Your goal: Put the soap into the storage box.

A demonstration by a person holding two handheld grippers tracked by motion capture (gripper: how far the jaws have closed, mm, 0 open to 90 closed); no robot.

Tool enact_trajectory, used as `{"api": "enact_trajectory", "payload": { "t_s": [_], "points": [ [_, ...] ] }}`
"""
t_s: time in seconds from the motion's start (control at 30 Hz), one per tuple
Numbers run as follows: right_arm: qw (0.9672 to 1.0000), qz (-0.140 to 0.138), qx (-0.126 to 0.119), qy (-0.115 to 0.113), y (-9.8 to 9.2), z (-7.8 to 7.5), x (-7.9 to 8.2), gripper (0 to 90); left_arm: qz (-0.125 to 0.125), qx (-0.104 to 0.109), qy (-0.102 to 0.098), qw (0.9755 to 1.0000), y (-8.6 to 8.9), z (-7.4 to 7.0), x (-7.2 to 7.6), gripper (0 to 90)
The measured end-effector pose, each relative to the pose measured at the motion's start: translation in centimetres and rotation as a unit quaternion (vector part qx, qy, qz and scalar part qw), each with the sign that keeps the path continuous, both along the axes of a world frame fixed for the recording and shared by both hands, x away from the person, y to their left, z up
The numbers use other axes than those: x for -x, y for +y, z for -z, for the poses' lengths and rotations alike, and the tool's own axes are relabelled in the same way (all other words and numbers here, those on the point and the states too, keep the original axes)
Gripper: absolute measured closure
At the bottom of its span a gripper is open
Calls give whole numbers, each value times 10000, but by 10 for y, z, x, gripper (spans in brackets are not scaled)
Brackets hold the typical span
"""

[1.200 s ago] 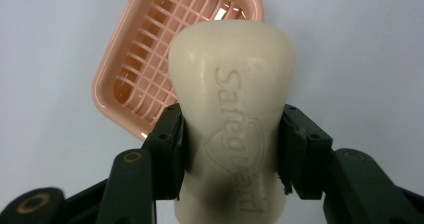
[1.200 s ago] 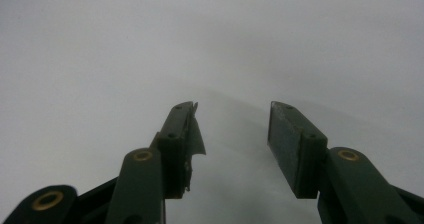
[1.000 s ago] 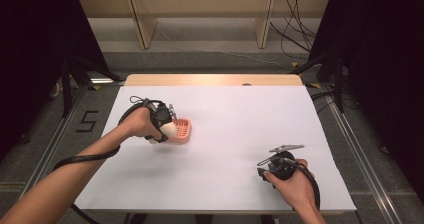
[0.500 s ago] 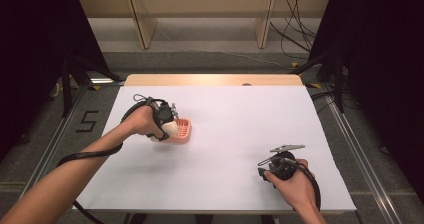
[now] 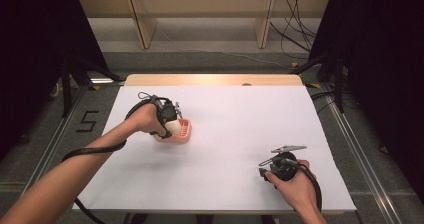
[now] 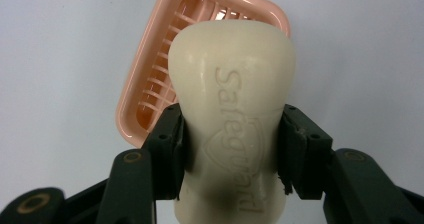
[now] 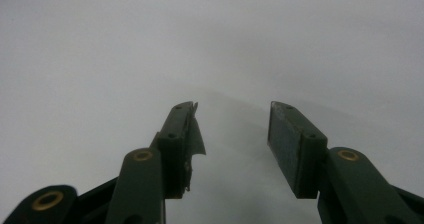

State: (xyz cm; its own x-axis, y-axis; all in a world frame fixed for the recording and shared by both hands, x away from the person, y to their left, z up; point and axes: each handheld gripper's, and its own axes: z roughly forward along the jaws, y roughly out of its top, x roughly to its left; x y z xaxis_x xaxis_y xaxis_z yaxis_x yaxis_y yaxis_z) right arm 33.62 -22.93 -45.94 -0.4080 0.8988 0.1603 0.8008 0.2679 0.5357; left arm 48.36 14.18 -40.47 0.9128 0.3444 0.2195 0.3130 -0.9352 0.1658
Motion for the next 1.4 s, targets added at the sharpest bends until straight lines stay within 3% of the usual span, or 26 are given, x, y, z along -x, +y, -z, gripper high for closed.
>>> {"api": "enact_trajectory", "payload": {
  "t_s": [0.53, 0.83, 1.4],
  "points": [
    [10000, -15, -44, -41, 0, 1, 0, 543, 26, -62, -33, 10000, -4, 1, -10, 495],
    [10000, 6, -17, -49, -1, 1, 0, 543, 221, -22, -91, 9997, -5, 6, -15, 494],
    [10000, 18, 59, -58, 0, 2, 0, 542, 266, -49, -91, 9996, -5, 9, -20, 494]
  ]
}}
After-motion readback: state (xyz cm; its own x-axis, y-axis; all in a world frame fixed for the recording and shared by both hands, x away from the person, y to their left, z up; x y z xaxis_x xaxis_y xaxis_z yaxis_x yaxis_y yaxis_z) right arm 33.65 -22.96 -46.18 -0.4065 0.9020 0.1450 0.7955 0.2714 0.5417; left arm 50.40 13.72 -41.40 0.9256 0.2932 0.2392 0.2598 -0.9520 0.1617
